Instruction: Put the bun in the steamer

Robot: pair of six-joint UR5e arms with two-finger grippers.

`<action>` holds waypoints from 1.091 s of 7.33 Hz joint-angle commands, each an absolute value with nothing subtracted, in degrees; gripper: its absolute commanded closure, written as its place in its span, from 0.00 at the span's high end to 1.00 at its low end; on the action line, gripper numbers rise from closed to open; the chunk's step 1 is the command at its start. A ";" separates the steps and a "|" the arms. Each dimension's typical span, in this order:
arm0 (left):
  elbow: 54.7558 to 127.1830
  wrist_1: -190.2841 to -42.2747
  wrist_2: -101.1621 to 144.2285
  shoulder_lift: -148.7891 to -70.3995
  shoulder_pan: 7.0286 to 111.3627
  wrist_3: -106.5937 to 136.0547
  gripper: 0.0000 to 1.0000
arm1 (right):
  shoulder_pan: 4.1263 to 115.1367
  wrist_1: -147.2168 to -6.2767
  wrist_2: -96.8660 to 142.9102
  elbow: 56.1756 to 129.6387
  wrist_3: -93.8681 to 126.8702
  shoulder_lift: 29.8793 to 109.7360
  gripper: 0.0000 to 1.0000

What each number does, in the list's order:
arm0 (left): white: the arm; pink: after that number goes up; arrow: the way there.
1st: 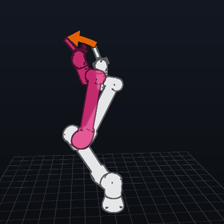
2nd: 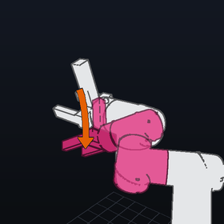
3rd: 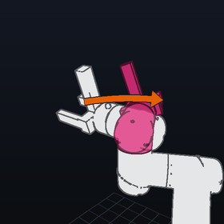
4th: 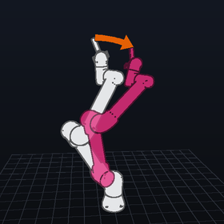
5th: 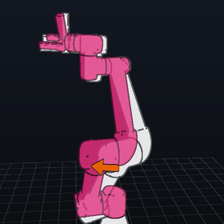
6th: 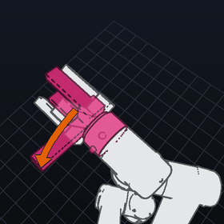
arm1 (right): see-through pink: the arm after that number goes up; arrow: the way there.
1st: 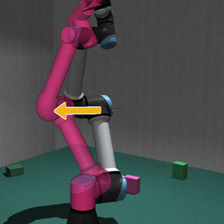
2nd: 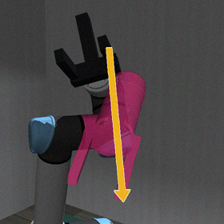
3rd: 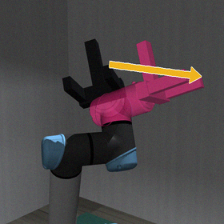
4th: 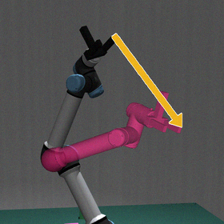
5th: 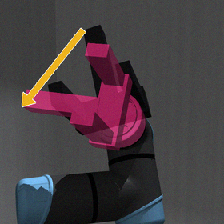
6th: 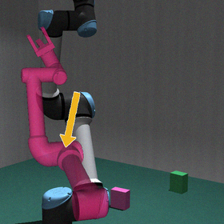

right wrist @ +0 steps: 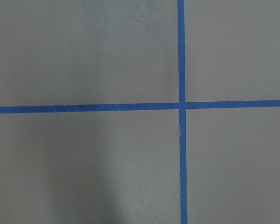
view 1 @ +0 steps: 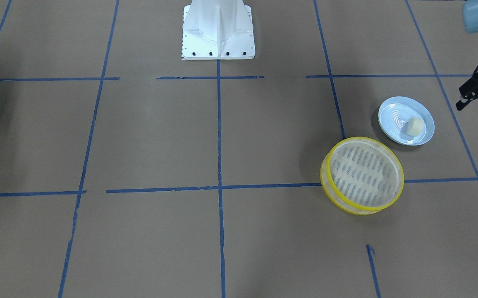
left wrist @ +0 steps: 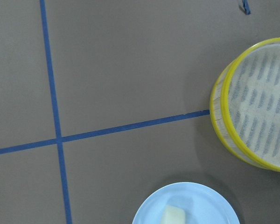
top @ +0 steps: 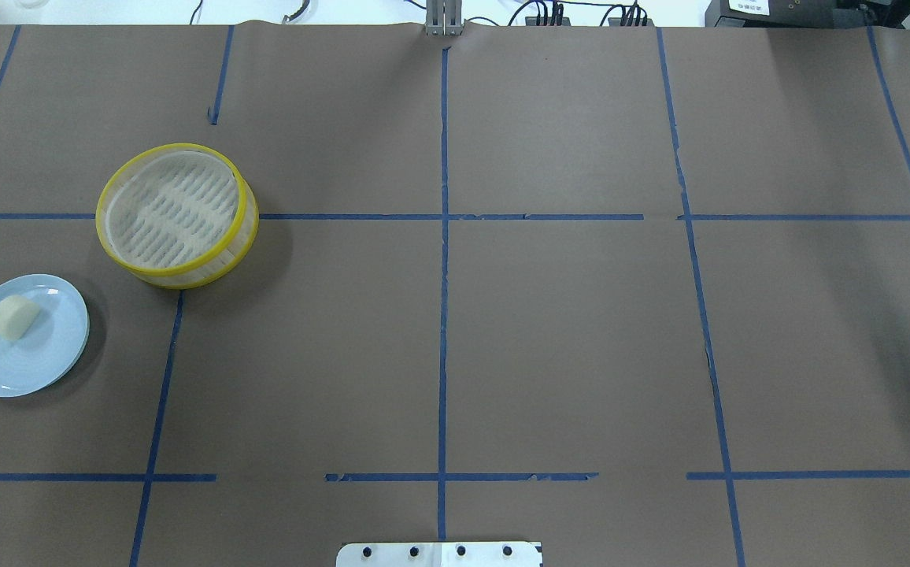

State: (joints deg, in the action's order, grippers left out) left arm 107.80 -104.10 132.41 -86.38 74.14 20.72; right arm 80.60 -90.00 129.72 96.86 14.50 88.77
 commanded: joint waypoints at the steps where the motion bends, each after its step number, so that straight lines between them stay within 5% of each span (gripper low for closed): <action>1: 102.25 -112.38 132.36 -84.29 72.43 22.32 1.00 | 80.60 -90.00 129.73 96.86 14.50 88.77 1.00; 8: 95.80 -125.95 125.86 -83.14 59.16 38.41 1.00 | 80.60 -90.00 129.73 96.86 14.50 88.77 1.00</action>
State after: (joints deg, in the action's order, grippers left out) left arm 96.04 -125.76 125.90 -83.19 60.23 38.23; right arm 80.59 -90.00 129.73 96.85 14.50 88.77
